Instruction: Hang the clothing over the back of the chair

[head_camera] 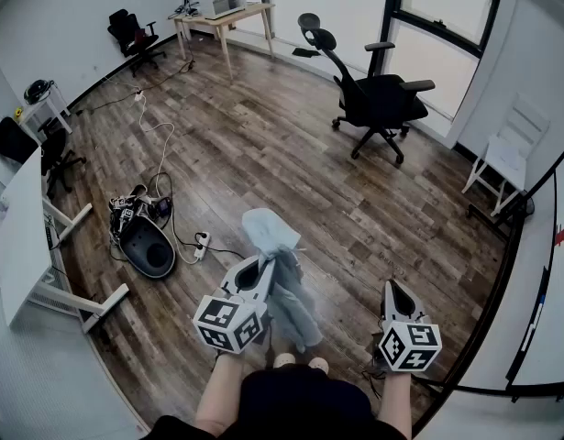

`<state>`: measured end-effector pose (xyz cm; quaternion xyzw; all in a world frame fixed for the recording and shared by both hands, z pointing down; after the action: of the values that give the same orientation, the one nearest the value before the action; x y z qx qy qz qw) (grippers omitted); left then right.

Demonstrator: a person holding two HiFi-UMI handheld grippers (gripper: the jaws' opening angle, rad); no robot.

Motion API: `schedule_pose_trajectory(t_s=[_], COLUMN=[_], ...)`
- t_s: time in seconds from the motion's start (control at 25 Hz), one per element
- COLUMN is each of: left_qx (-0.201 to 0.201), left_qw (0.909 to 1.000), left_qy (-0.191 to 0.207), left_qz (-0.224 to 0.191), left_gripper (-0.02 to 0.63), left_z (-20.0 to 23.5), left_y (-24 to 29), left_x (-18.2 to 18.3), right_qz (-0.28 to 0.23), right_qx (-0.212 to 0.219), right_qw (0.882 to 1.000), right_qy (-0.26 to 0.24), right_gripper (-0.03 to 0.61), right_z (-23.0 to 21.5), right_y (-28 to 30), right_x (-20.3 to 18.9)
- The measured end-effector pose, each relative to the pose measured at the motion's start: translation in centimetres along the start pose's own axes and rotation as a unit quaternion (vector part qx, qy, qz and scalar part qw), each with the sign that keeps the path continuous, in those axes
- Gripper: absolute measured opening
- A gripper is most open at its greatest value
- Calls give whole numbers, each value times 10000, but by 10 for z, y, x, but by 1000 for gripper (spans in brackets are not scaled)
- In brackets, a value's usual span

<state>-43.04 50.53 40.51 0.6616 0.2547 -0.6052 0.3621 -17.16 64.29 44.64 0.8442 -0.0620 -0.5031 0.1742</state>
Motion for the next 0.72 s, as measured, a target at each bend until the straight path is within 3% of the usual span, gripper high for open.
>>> schedule_pose_trajectory(t_s=[0.28,0.72], left_qx=[42,62], left_qw=[9999,9995], left_qy=[-61,-244], left_qz=[-77,-196], left_gripper=[18,18], left_z=[10,31], left_y=[-25,-62], left_x=[1,-8], right_qz=[-33,-225], right_qx=[177,42], right_qw=[9998,9997], right_qy=[-47,-87], right_gripper=[0,0], right_z=[28,58], right_y=[-7,-24], right_x=[-10,-22])
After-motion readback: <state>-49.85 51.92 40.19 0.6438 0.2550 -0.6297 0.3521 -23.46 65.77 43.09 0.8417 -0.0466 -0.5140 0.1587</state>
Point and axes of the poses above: the fingertips, and each gripper's own axes: y forward along the fingers, z to its left, x out of its top, the point moved 5 cm from there along -y, backward along the fingers, and after that the axes turned 15 degrees about y, right-handed, at the moved point
